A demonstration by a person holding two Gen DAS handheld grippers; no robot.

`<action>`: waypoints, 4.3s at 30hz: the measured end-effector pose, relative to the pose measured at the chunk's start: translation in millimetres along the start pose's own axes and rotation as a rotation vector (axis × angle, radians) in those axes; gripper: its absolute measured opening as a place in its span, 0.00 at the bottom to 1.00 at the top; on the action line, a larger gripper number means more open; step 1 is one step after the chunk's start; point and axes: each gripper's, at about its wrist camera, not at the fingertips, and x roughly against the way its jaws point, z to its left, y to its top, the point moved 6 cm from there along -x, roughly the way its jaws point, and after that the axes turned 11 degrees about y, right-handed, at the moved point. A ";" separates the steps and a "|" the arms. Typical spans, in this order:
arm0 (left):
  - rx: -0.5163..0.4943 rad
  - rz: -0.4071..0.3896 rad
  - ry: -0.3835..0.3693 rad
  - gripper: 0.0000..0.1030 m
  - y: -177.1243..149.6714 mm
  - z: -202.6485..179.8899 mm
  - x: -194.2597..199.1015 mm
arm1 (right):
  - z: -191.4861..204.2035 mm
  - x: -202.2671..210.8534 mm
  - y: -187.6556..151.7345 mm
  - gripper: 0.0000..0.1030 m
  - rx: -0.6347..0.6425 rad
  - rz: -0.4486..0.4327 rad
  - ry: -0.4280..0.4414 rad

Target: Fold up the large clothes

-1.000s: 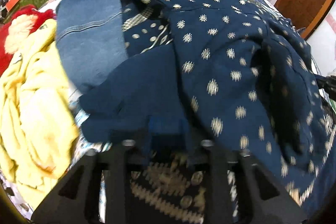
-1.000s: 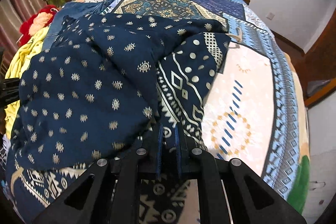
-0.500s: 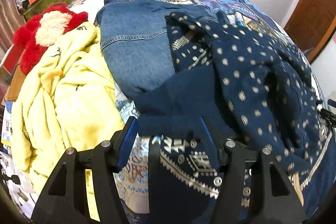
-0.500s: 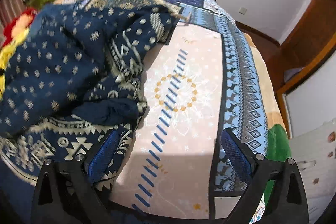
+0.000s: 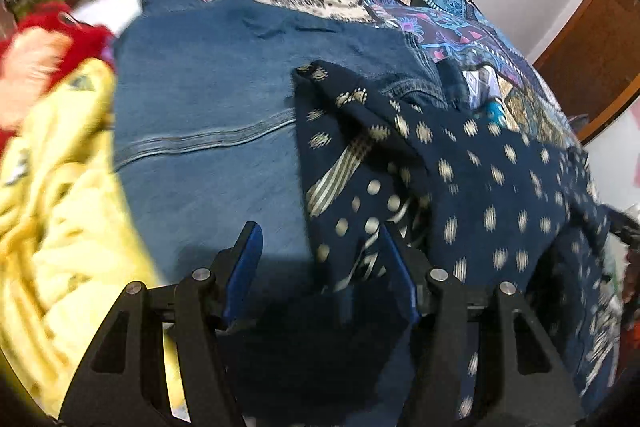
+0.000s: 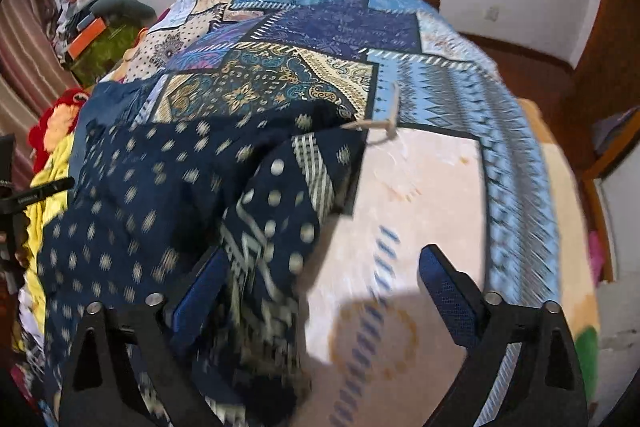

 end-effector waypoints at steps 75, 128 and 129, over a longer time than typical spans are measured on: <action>0.055 -0.012 -0.027 0.75 -207.7 13.8 120.8 | 85.3 118.9 -174.8 0.76 -0.005 0.035 0.192; 0.247 -0.128 0.075 0.12 91.3 16.2 -12.2 | 26.5 -52.1 130.4 0.06 0.010 -0.180 0.064; 0.227 -0.109 0.074 0.13 89.6 15.7 -21.3 | 23.9 -54.3 129.3 0.06 0.032 -0.178 0.066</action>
